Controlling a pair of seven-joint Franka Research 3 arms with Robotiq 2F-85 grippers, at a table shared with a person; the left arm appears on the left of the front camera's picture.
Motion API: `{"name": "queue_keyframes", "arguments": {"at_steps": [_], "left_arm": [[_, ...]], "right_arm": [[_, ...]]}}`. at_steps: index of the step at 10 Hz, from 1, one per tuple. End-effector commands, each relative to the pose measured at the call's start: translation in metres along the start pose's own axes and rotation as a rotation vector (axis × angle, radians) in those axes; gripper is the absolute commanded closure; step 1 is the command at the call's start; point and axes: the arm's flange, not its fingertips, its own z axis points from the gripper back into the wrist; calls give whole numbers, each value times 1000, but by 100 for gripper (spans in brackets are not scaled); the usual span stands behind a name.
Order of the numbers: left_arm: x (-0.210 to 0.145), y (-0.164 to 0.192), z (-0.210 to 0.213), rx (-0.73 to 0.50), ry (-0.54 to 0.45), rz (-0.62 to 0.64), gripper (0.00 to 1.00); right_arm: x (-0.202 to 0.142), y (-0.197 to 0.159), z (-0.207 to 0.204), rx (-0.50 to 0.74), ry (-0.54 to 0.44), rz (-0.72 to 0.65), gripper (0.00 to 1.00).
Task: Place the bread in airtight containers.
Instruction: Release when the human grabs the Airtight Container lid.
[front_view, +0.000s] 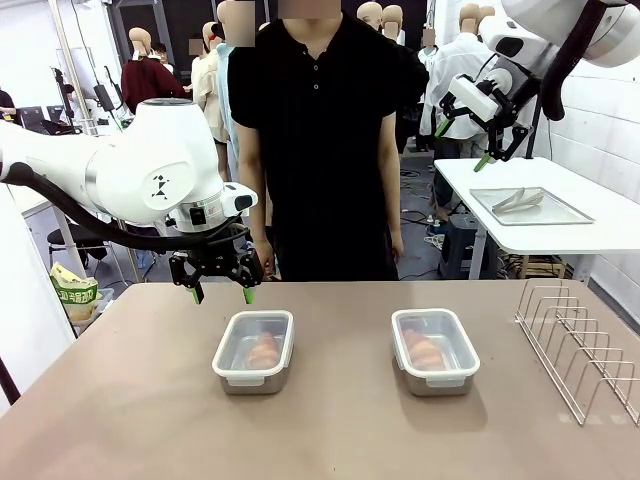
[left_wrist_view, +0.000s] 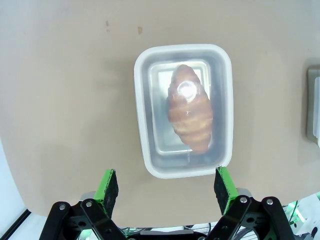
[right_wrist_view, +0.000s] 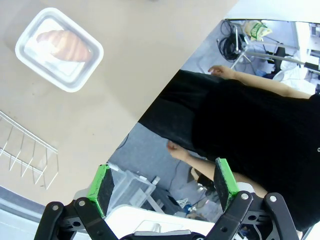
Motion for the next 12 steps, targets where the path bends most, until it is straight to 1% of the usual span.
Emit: {"name": "queue_keyframes", "arguments": {"at_steps": [1,12], "left_arm": [[0,0,1,-2,-2,5,0],[0,0,1,-2,-2,5,0]], "right_arm": [[-1,0,1,-9,-5,-1,0],[-1,0,1,-9,-5,-1,0]]}}
